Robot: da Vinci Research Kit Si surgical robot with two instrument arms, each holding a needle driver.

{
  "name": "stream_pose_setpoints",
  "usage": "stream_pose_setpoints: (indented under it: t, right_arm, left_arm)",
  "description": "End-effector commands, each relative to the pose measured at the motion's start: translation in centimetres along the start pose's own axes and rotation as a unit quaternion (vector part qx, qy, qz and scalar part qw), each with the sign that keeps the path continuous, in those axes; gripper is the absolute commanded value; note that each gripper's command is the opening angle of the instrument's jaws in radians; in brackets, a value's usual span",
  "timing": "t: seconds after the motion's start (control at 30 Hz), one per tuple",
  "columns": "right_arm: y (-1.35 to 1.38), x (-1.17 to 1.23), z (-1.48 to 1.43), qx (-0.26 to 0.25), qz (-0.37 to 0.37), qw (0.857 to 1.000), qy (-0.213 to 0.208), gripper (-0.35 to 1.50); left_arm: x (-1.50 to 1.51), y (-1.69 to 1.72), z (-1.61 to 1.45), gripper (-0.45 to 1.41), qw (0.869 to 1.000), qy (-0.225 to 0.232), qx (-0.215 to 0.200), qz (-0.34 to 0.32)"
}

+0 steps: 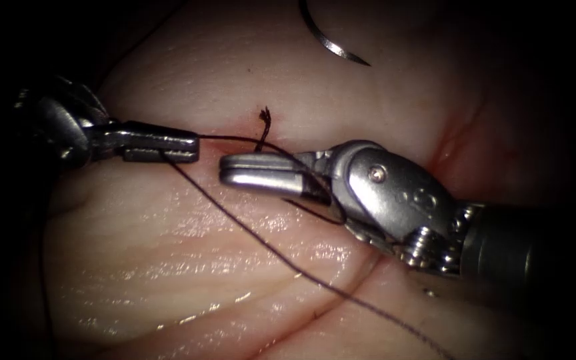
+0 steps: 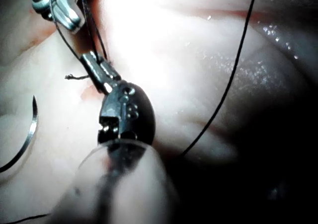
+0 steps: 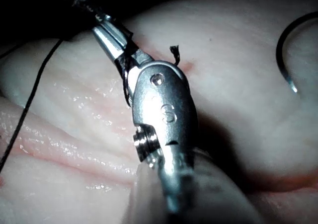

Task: Wound Closure

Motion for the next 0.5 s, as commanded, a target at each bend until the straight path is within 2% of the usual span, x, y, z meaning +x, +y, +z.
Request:
stream_pose_setpoints:
  t: [0.03, 0.33, 0.37, 0.4, 0.43, 0.5]
  right_arm:
    - [0.04, -0.03, 0.05, -0.017, -0.002, 1.000, -0.012, 0.10]
    - [0.05, -0.02, 0.02, -0.095, -0.007, 0.993, -0.063, 0.20]
    - [0.05, -0.03, 0.02, -0.109, -0.008, 0.991, -0.071, 0.29]
    - [0.05, -0.04, 0.02, -0.127, -0.010, 0.988, -0.083, 0.51]
    - [0.05, -0.05, 0.01, -0.140, -0.011, 0.986, -0.090, 0.59]
    - [0.04, -0.06, 0.00, -0.153, -0.008, 0.983, -0.103, 0.62]
  left_arm:
    - [-0.04, 0.04, 0.08, -0.45, 1.000, 0.001, -0.001, 0.000]
    - [0.07, 0.39, 0.29, -0.45, 1.000, 0.006, -0.004, -0.011]
    - [0.10, 0.41, 0.31, -0.45, 1.000, 0.006, -0.005, -0.011]
    - [0.16, 0.42, 0.37, -0.45, 1.000, 0.006, -0.006, -0.012]
    - [0.19, 0.41, 0.39, -0.45, 1.000, 0.005, -0.006, -0.016]
    - [0.26, 0.39, 0.44, -0.45, 1.000, 0.004, -0.005, -0.024]
